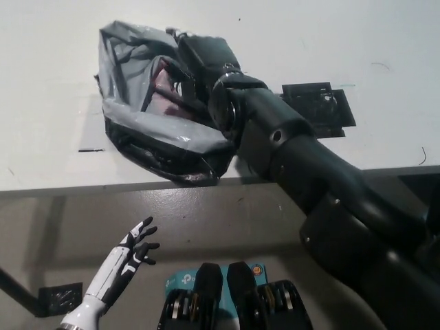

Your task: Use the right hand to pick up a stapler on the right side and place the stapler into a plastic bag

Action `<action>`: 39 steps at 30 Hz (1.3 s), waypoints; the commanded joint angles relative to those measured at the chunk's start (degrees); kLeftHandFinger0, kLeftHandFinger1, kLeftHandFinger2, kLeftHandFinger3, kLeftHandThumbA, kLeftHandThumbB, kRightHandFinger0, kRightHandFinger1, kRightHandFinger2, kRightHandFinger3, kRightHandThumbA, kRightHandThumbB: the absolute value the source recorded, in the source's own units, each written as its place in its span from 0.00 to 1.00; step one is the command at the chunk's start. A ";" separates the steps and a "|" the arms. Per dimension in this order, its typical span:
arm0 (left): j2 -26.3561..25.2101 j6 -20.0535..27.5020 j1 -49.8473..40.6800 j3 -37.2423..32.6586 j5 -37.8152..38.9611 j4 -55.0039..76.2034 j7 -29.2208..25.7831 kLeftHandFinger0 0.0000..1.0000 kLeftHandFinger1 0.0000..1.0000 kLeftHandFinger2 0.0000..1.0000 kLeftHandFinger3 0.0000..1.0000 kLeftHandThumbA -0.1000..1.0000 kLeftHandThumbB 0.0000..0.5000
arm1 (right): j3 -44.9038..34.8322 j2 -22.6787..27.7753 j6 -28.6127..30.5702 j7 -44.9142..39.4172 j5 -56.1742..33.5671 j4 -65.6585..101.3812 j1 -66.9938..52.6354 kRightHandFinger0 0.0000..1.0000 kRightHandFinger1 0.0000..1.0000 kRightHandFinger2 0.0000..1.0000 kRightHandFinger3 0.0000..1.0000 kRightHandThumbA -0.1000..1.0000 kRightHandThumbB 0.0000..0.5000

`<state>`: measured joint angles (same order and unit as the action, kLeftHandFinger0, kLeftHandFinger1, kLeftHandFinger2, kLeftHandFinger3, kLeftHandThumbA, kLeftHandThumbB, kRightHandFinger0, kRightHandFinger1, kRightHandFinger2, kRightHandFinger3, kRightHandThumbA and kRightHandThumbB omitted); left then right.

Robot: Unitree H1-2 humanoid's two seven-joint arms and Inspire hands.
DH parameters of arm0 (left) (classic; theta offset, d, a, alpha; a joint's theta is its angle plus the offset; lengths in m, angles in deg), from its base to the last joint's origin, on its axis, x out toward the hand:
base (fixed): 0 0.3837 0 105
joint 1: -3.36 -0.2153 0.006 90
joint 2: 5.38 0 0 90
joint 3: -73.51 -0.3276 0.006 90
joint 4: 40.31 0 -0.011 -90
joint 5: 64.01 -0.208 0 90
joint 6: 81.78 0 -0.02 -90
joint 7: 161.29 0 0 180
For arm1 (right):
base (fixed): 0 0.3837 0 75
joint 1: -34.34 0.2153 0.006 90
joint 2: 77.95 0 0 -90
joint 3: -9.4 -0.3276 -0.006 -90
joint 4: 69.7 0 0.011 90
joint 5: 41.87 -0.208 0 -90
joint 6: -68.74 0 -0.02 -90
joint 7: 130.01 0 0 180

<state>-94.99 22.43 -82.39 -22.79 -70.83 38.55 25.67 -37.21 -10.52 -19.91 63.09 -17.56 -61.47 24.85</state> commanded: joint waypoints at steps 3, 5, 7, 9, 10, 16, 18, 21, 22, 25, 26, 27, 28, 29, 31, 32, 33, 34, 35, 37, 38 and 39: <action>-1.40 0.79 0.34 -0.60 -1.55 2.32 1.27 0.62 0.76 0.91 1.00 1.00 0.65 | 0.24 1.59 6.84 7.62 5.40 1.86 5.85 1.00 1.00 1.00 1.00 1.00 0.93; -1.38 0.92 0.72 -0.64 -1.53 1.92 1.38 0.61 0.74 0.90 1.00 1.00 0.65 | -0.03 1.84 7.22 7.88 5.76 1.99 6.18 1.00 1.00 1.00 1.00 1.00 0.95; -1.28 0.96 0.94 -0.70 -1.11 1.44 1.71 0.61 0.74 0.89 1.00 1.00 0.65 | -0.42 2.03 7.65 8.01 6.01 2.13 6.47 1.00 1.00 1.00 1.00 1.00 0.97; -1.18 1.12 0.94 -0.85 -1.44 1.31 1.58 0.60 0.73 0.88 1.00 1.00 0.66 | -0.95 2.16 8.15 8.40 6.29 2.23 6.40 1.00 1.00 1.00 1.00 1.00 0.99; -1.17 1.24 0.90 -0.93 -1.58 1.28 1.53 0.60 0.73 0.88 1.00 1.00 0.66 | -1.33 2.26 8.54 8.56 6.25 2.29 6.38 1.00 1.00 1.00 1.00 1.00 1.00; -1.03 1.04 1.56 -0.78 -1.86 1.09 1.08 0.58 0.71 0.86 1.00 1.00 0.68 | -7.65 5.69 13.22 7.57 2.32 5.31 8.63 1.00 1.00 1.00 1.00 1.00 0.96; -1.12 0.66 2.43 -0.69 -2.17 0.91 1.02 0.59 0.72 0.86 1.00 1.00 0.68 | -12.64 7.73 15.58 5.97 -0.93 7.83 9.80 1.00 1.00 1.00 1.00 1.00 0.90; -1.10 1.78 3.96 -0.14 -1.30 0.42 0.94 0.81 0.91 1.00 1.00 1.00 0.75 | -23.20 14.88 14.97 1.28 -8.04 25.54 7.43 1.00 1.00 1.00 1.00 1.00 0.81; -0.95 2.45 4.33 0.27 -0.55 0.15 0.81 0.88 0.98 1.00 1.00 1.00 0.83 | -26.09 17.45 12.80 -1.47 -9.85 34.23 4.99 1.00 1.00 1.00 1.00 1.00 0.82; -0.95 3.01 4.79 0.81 -0.22 -0.19 0.40 1.00 1.00 1.00 1.00 1.00 0.94 | -30.40 22.91 5.99 -5.86 -11.70 53.15 -1.17 1.00 1.00 1.00 1.00 1.00 0.84; -0.81 2.45 4.79 1.06 0.50 -0.13 0.58 1.00 1.00 1.00 1.00 1.00 1.00 | -32.36 24.67 3.66 -7.05 -13.22 60.86 -4.33 1.00 1.00 1.00 1.00 1.00 0.81; -0.64 1.38 4.82 1.41 2.06 0.10 1.25 1.00 1.00 1.00 1.00 1.00 1.00 | -34.12 26.50 1.85 -7.77 -14.87 68.32 -8.00 1.00 1.00 1.00 1.00 1.00 0.85; -0.55 0.63 4.89 1.70 3.24 0.23 1.74 1.00 1.00 1.00 1.00 1.00 1.00 | -35.29 27.72 0.61 -8.27 -15.97 73.42 -10.46 1.00 1.00 1.00 1.00 1.00 0.85; -0.39 -0.47 5.12 2.16 5.09 0.43 2.48 1.00 1.00 1.00 1.00 1.00 1.00 | -37.31 30.19 -1.67 -9.12 -17.78 83.05 -15.67 1.00 1.00 1.00 1.00 1.00 0.89; -0.79 0.26 5.67 2.31 5.62 -0.08 2.89 1.00 1.00 1.00 1.00 1.00 1.00 | -39.43 32.25 -2.03 -9.07 -19.64 92.07 -22.38 1.00 1.00 1.00 1.00 1.00 0.90; -0.97 1.06 5.92 2.26 5.77 -0.51 3.11 1.00 1.00 1.00 1.00 1.00 1.00 | -40.38 32.92 -1.88 -8.77 -20.30 95.68 -25.42 1.00 1.00 1.00 1.00 1.00 0.90; -1.37 2.05 6.57 2.23 5.21 -1.36 2.99 1.00 1.00 1.00 1.00 1.00 1.00 | -41.01 33.54 -0.60 -8.25 -20.67 98.44 -28.22 1.00 1.00 1.00 1.00 1.00 0.86; -1.73 2.70 7.22 2.16 5.01 -2.18 3.15 1.00 1.00 1.00 1.00 1.00 1.00 | -41.78 34.10 0.26 -7.36 -20.18 103.05 -32.91 1.00 1.00 1.00 1.00 1.00 0.97; -1.90 2.87 7.56 2.19 5.29 -2.60 3.44 1.00 1.00 1.00 1.00 1.00 1.00 | -42.20 34.18 0.67 -6.81 -19.35 105.99 -36.19 1.00 1.00 1.00 1.00 1.00 0.85; -1.96 3.41 8.62 2.26 6.68 -4.39 4.52 1.00 1.00 1.00 1.00 1.00 1.00 | -41.78 31.99 5.78 -3.39 -14.98 112.40 -47.21 1.00 1.00 1.00 1.00 1.00 0.71; -1.92 3.58 8.84 2.23 6.78 -4.74 4.62 1.00 1.00 1.00 1.00 1.00 1.00 | -41.11 30.99 7.55 -2.40 -13.78 113.09 -49.43 1.00 1.00 1.00 1.00 1.00 0.66; -1.80 4.28 9.22 2.12 6.96 -5.54 4.78 1.00 1.00 1.00 1.00 1.00 1.00 | -39.39 28.60 11.80 -0.05 -10.78 114.39 -54.58 1.00 1.00 1.00 1.00 1.00 0.57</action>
<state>-95.05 22.33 -80.42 -23.36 -71.62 36.13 26.25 -62.07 7.65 -11.78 64.09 -19.96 -16.71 2.56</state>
